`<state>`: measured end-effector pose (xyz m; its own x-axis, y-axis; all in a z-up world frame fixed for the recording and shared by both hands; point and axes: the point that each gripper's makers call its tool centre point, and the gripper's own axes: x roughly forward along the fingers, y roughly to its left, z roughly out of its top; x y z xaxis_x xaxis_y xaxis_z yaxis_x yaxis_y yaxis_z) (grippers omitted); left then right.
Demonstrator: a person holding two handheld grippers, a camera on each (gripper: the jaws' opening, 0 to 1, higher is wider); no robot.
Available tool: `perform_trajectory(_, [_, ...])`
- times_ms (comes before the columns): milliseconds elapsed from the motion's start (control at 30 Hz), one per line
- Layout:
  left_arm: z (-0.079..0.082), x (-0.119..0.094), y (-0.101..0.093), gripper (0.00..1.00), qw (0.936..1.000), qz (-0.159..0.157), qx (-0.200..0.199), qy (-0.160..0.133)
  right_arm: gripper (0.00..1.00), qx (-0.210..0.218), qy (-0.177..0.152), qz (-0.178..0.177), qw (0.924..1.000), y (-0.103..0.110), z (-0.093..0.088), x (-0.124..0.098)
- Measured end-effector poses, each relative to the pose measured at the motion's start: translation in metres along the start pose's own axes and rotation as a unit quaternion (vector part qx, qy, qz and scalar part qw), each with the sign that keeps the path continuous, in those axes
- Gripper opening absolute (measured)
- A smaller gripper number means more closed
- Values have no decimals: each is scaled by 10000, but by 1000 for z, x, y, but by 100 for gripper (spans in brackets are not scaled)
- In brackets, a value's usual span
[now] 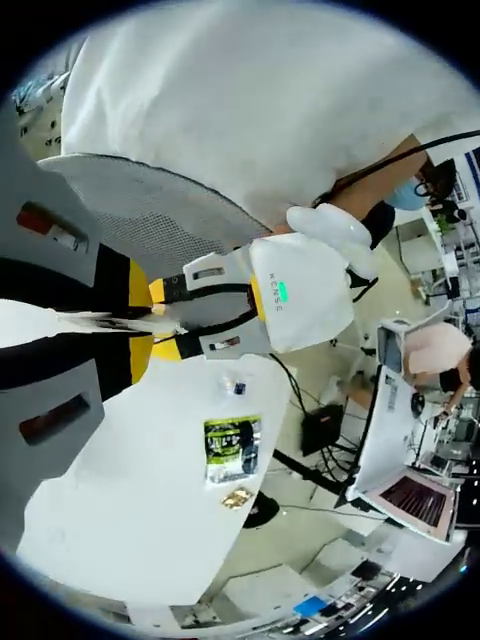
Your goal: Arrange the skincare products in the storage area until every visible bottle or jar stands upright without overlapping.
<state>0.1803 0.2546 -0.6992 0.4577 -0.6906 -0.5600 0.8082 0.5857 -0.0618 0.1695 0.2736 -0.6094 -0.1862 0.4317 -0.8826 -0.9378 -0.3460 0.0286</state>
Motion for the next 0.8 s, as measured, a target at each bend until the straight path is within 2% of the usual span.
perform_trajectory(100, [2, -4, 11, 25, 9993, 357, 94, 10, 2, -55, -44, -190, 9998, -3, 1, -2])
perform_trajectory(167, [2, -5, 12, 26, 9991, 396, 113, 51, 2, -25, -4, -265, 9996, -5, -1, -5])
perform_trajectory(200, [-3, -8, 18, 26, 9979, 569, 219, 227, 2, -15, -14, -336, 9994, -8, -1, -6])
perform_trajectory(267, [-11, -11, 24, 29, 9956, 723, 383, 460, 2, 20, 17, -512, 9987, -14, -4, -11])
perform_trajectory(367, [-23, -14, 33, 39, 9910, 952, 560, 762, 2, 87, 139, -604, 9980, -19, -12, -17])
perform_trajectory(433, [-31, -14, 41, 42, 9860, 1096, 804, 969, 2, 182, 228, -691, 9972, -24, -21, -24])
perform_trajectory(467, [-38, -15, 45, 43, 9826, 1187, 842, 1155, 2, 213, 222, -750, 9967, -26, -25, -27])
perform_trajectory(500, [-44, -12, 45, 43, 9826, 1156, 741, 1254, 2, 295, 222, -797, 9961, -28, -29, -32])
perform_trajectory(567, [-45, -8, 45, 43, 9845, 1194, 586, 1146, 2, 407, 225, -885, 9950, -30, -37, -40])
perform_trajectory(600, [-47, -6, 44, 43, 9835, 1212, 602, 1203, 2, 458, 229, -896, 9947, -31, -40, -44])
perform_trajectory(667, [-49, -5, 46, 43, 9786, 1279, 935, 1311, 2, 554, 246, -952, 9936, -32, -48, -50])
perform_trajectory(800, [-55, -8, 50, 43, 9786, 1317, 770, 1383, 2, 725, 363, -1137, 9902, -39, -67, -61])
